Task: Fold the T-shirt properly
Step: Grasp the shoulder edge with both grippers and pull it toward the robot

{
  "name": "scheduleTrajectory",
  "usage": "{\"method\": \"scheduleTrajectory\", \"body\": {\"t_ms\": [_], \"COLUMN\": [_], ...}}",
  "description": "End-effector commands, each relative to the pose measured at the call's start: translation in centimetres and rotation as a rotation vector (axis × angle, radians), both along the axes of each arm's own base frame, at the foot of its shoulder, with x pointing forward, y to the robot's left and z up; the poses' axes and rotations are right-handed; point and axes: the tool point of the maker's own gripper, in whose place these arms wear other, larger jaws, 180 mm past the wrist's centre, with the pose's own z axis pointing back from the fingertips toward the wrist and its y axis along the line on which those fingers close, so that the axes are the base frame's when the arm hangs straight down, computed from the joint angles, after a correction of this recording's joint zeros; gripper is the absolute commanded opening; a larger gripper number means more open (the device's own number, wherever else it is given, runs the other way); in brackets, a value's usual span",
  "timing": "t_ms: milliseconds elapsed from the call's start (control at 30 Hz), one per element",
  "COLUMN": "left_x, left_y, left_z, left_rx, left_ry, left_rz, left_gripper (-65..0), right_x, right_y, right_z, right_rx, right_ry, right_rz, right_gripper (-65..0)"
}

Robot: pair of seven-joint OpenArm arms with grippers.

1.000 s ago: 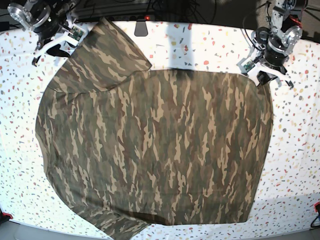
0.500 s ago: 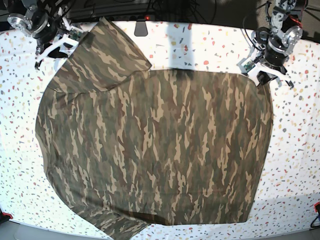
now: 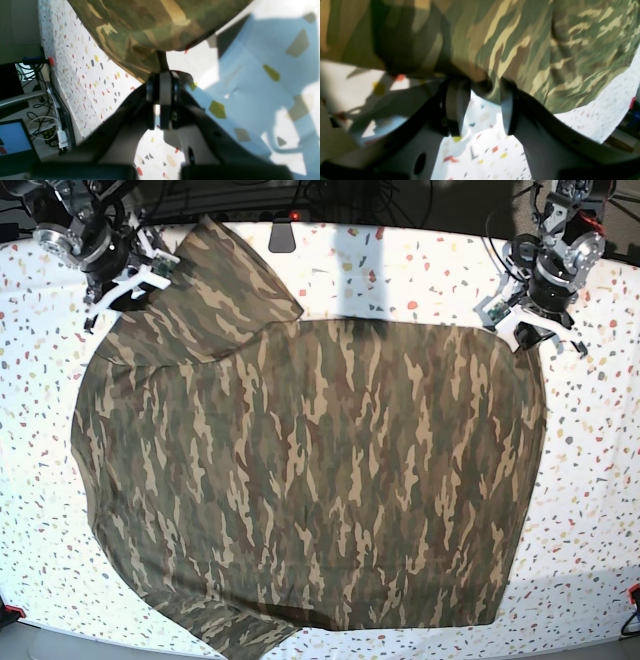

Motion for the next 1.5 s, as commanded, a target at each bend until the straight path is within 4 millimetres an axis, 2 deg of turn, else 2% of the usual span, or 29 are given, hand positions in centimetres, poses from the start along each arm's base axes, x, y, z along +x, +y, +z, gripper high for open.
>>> {"method": "scheduleTrajectory", "body": {"t_ms": [0,167,367,433,567,800,900,1033,1133,1233,1467], "left_x": [-2.0,-2.0,-2.0,-2.0,-2.0,-2.1,-2.0,-2.6,-3.7,-4.2,-6.7], "left_y": [-0.4,-0.4,-0.3,-0.3,-0.9,-2.1,-1.9,-1.8,-2.6,-2.3,-2.9], "left_z": [-1.3,-1.3,-1.3,-1.3,-1.2,-1.1,-0.6,1.1,2.7,4.2,4.6], "left_rx": [-0.007,-0.007,-0.007,-0.008,-0.067,-0.177,-0.203,-0.227,-0.303,-0.348,-0.363], "left_ry": [0.097,0.096,0.095,0.095,0.096,0.103,0.053,-0.034,-0.077,-0.132,-0.099], "left_rz": [-0.016,-0.015,-0.013,-0.012,0.009,0.053,0.102,0.143,0.135,0.182,0.192], "left_gripper": [-65.0,-65.0,-65.0,-65.0,-65.0,-65.0,-65.0,-65.0,-65.0,-65.0,-65.0], "right_x": [0.4,1.1,0.9,0.9,1.3,3.6,3.7,2.3,0.9,-1.1,-6.2], "right_y": [0.2,1.4,1.0,0.5,-0.7,-1.7,-1.6,-0.8,0.0,0.4,0.6], "right_z": [0.3,0.1,-0.4,-0.4,-0.3,1.5,1.7,1.4,2.4,3.4,4.0], "right_rx": [0.001,0.011,-0.012,-0.034,-0.055,-0.013,0.023,0.055,0.098,0.133,0.105], "right_ry": [-0.008,-0.014,0.002,0.006,-0.012,-0.172,-0.184,-0.153,-0.195,-0.226,-0.214], "right_rz": [0.019,0.045,0.037,0.024,-0.073,-0.224,-0.263,-0.260,-0.275,-0.302,-0.296], "right_gripper": [-40.4,-40.4,-40.5,-44.5,-65.0,-65.0,-65.0,-65.0,-65.0,-65.0,-65.0]}}
